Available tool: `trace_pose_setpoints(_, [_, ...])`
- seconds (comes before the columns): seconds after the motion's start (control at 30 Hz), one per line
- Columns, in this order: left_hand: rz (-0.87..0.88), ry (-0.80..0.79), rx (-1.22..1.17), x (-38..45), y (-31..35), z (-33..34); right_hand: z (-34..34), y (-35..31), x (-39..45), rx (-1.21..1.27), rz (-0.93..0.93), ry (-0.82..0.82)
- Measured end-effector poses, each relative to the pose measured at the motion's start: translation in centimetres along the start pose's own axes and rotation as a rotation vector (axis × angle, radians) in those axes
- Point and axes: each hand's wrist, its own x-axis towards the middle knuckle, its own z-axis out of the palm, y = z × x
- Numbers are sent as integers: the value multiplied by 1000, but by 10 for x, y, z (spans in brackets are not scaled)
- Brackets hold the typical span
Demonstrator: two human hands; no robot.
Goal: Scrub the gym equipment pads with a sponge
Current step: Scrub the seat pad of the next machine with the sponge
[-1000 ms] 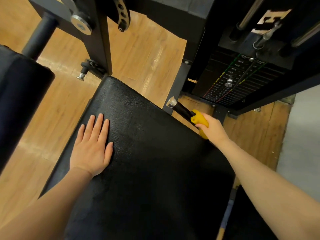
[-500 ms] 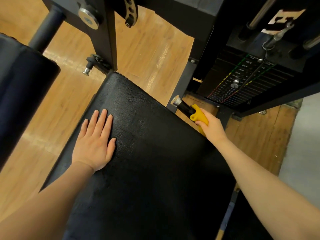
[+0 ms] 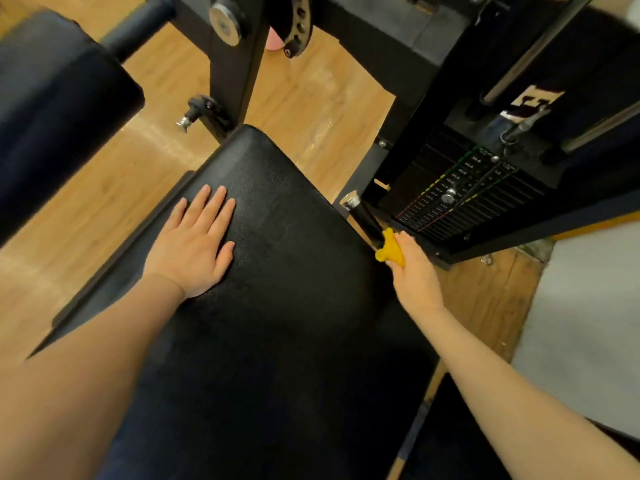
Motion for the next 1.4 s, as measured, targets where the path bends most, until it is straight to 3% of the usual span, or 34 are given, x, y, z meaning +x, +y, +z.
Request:
trace_pose_setpoints(0.13, [-81,-55,21,-4,9,-9,13,-51,-18,-197,-293,-75])
trace_pose_setpoints(0.23, [-211,-118,2,-29,28,-25,15,-90,-39,-260,-335,-97])
trace_pose_setpoints(0.4, [-347,-150,-222,-138,42,-63,19,-165,-104,-328,-421,-205])
trace_pose_setpoints(0.63, [-585,-136,-332,-290,-8,-109,68,-288,-232,-309,-672,-293])
trace_pose_setpoints(0.83, [-900,-72,-415,-435,-83,-140,132,-405,-345,-398,-962,-386])
trace_pose_setpoints(1.0, [-1136,-97,-419,-555,-128,-138,190,-488,-426,-611,-1303,-457])
trace_pose_setpoints(1.23, [-1570,-23,-422,-700,-156,-135,266,-564,-546,-703,-1652,-656])
trace_pose_setpoints(1.4, [-1820,6,-391,-758,-160,-123,307,-604,-621,-639,-1834,-805])
